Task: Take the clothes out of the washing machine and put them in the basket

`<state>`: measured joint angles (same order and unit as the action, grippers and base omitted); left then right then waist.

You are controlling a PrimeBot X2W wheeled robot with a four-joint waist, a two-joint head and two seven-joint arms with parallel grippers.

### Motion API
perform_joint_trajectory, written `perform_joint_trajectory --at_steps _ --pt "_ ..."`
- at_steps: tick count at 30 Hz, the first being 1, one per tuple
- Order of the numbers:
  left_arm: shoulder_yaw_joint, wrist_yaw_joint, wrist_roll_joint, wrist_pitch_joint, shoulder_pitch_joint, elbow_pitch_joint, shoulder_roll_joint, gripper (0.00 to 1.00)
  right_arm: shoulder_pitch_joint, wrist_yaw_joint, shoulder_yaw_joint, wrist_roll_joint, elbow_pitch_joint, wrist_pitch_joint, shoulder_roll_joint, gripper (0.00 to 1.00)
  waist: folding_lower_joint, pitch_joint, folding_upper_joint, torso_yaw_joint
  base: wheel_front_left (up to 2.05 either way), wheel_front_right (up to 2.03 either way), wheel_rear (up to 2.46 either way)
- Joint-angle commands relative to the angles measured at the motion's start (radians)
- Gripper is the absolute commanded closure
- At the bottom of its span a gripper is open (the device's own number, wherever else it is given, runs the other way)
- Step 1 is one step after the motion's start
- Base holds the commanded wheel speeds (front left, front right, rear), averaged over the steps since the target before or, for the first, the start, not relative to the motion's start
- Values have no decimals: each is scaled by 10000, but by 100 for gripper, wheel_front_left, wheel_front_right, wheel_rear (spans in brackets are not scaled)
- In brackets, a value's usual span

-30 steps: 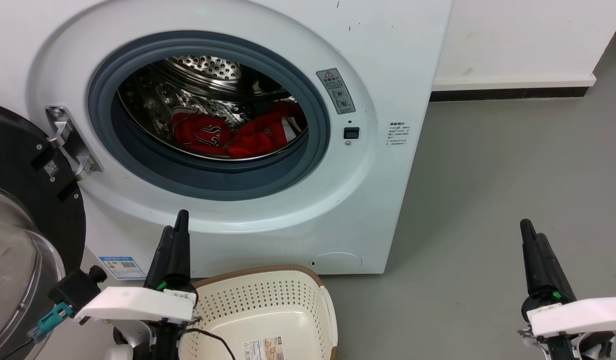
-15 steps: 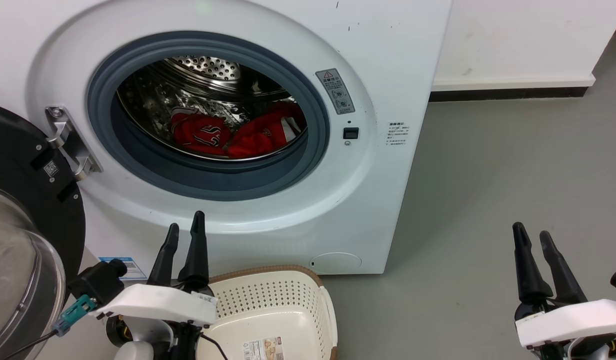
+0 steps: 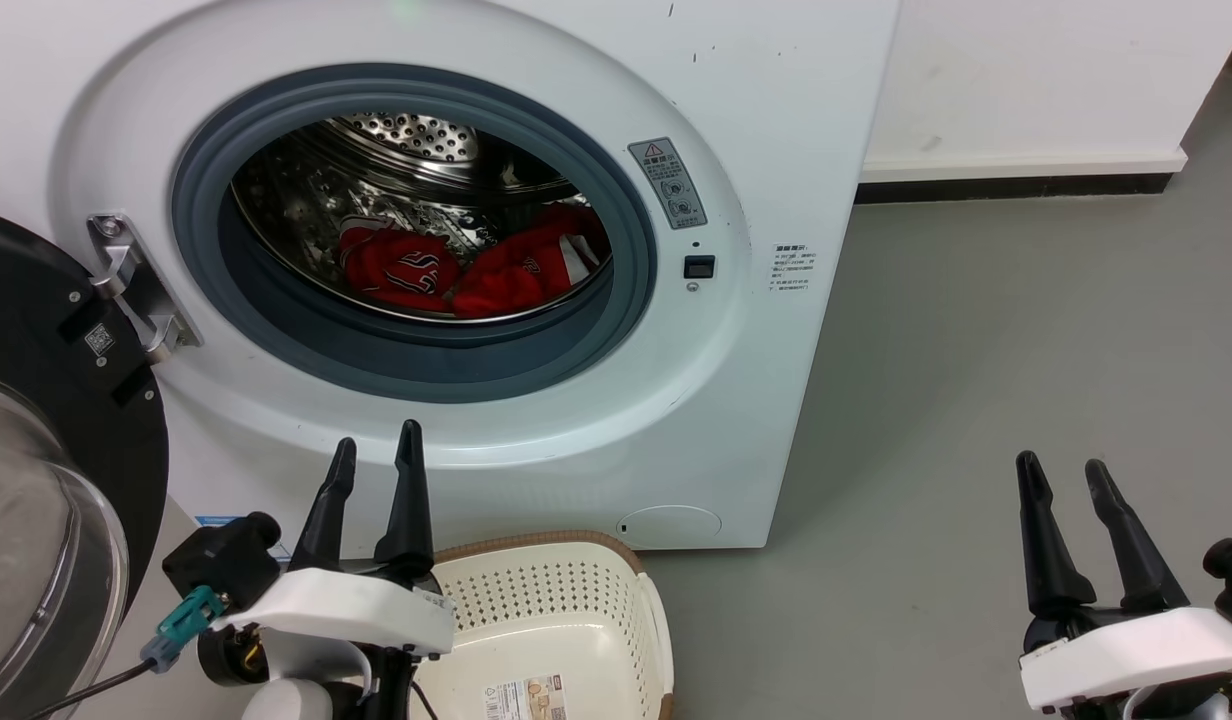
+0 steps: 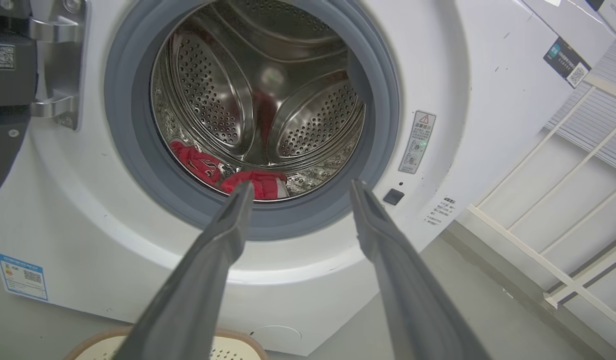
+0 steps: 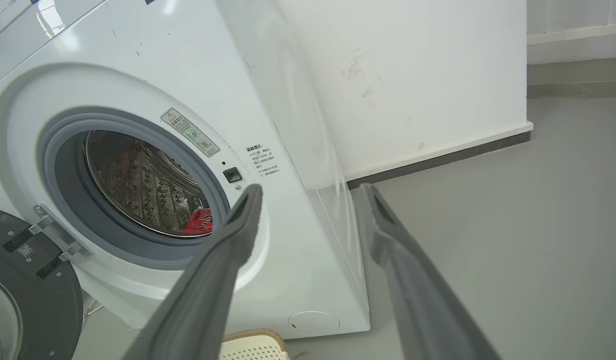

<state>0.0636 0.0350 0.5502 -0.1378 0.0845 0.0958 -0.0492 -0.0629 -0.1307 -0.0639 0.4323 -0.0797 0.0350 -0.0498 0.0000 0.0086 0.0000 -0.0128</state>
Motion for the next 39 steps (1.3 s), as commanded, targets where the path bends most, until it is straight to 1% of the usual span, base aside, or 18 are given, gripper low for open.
perform_joint_trajectory --at_steps 1,24,31,39 --pt "62 -52 -427 -136 29 -184 -52 0 -36 1 5 -448 -245 20 -21 0 0 7 0 -1 0 0 0" --pt "183 -396 -2768 -658 -284 -758 -322 0 -375 0 -56 -2617 -949 -41 -16 0 0 53 0 -29 0 0 0" --pt "99 -525 -3352 -805 -430 -799 -465 0 -506 0 -96 -3305 -993 -45 -14 0 0 42 0 -34 0 0 0" --pt "165 -606 -3941 -969 -619 -817 -451 0 -632 1 -99 -3882 -929 36 -11 0 0 62 0 -40 0 0 0"
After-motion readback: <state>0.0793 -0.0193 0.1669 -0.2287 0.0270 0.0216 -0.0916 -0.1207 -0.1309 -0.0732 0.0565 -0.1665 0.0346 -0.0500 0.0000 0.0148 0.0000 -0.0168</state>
